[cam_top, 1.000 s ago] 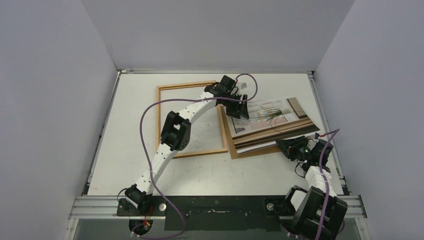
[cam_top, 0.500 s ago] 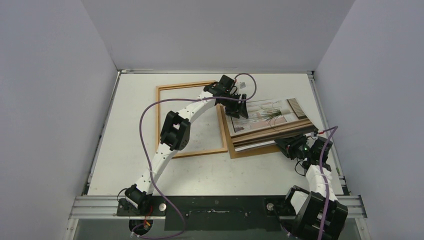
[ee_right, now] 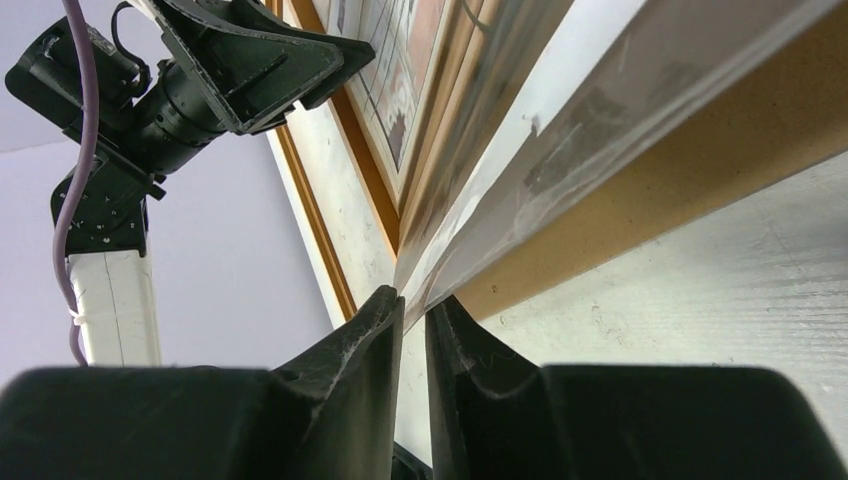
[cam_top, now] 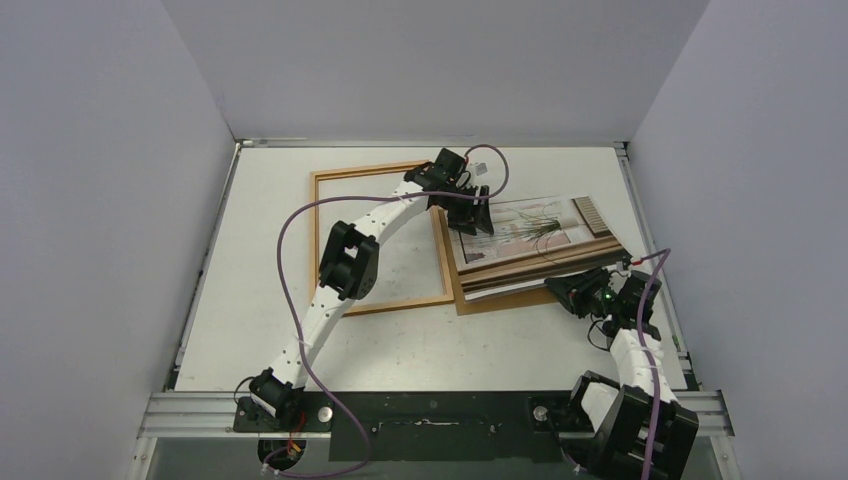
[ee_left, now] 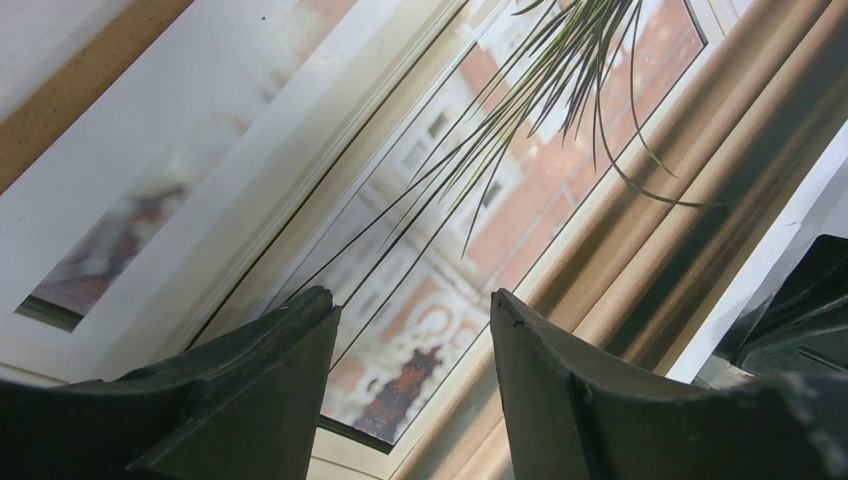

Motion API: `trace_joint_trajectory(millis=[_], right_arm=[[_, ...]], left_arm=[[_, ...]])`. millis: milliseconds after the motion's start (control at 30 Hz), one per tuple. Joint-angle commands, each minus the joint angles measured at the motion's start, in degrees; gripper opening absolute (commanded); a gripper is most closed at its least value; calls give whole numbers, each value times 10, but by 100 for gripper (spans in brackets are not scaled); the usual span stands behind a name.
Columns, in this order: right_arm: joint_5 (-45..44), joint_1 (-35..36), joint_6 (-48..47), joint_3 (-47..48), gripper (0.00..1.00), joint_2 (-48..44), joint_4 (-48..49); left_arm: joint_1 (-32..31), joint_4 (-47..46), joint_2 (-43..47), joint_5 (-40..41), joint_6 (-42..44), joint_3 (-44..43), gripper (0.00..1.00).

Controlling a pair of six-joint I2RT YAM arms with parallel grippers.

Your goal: Put the photo into the frame

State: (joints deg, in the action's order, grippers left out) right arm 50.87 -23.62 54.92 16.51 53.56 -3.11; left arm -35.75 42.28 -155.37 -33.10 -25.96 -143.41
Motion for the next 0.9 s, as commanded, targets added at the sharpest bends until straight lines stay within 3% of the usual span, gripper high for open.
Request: trace_joint_trajectory(millis=[0, 100, 333, 433, 867], right_arm=[[12, 10, 4, 30, 18, -12, 39], [11, 13, 5, 34, 18, -13, 41], [-4, 24, -2, 43, 0, -18, 8], [-12, 26, 3, 63, 0, -22, -19], [-192, 28, -58, 276, 0, 22, -429]], left_arm=[[20, 81, -65, 90, 21, 21, 58], [21, 81, -67, 89, 20, 20, 58], [27, 92, -65, 74, 9, 3, 58], [30, 88, -51, 69, 8, 2, 58], [37, 72, 4, 54, 33, 25, 67]])
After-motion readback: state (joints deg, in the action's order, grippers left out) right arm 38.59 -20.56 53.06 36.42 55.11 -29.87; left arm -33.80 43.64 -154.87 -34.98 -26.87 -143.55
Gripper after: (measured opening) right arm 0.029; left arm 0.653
